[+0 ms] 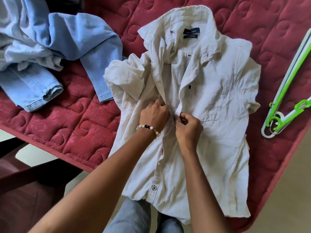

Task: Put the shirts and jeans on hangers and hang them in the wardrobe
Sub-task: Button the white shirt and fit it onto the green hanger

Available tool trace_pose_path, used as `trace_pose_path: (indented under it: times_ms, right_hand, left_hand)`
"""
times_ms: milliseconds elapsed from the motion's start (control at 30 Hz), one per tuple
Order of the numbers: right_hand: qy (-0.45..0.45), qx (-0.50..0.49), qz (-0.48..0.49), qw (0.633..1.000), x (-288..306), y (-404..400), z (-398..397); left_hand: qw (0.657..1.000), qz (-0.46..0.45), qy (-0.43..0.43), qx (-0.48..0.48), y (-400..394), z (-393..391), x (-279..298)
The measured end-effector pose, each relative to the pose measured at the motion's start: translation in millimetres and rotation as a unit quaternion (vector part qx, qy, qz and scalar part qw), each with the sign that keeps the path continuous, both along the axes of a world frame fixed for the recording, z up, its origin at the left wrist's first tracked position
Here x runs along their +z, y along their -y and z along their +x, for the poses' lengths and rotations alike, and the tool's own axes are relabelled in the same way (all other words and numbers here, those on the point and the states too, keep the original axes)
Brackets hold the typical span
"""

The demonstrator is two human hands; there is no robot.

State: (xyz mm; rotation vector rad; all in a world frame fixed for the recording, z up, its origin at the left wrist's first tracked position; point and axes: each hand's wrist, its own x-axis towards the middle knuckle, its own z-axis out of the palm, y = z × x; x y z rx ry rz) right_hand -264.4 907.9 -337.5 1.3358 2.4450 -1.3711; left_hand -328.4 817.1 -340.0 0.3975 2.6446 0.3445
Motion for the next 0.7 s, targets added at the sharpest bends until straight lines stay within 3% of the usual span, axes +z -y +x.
trace_pose_path:
  times_ms: [133, 300, 500, 700]
  right_hand:
    - [0.016, 0.099, 0.035, 0.994, -2.2, 6.8, -11.0]
    - [0.017, 0.078, 0.043, 0.996, 1.0, 7.9, -15.3]
    - [0.031, 0.054, -0.056, 0.996, 0.3, 0.5, -15.5]
    - [0.054, -0.053, -0.25, 0.965, -8.4, -15.1, -16.0]
  left_hand:
    - [0.993, 0.035, 0.076, 0.085, 2.8, -6.9, -2.5]
    - [0.98, 0.095, 0.129, 0.118, 4.1, -12.6, -2.7]
    - [0.972, 0.093, 0.161, 0.146, 3.3, -15.7, -1.0]
    - [0.947, 0.065, 0.203, 0.241, -7.4, -14.4, 8.9]
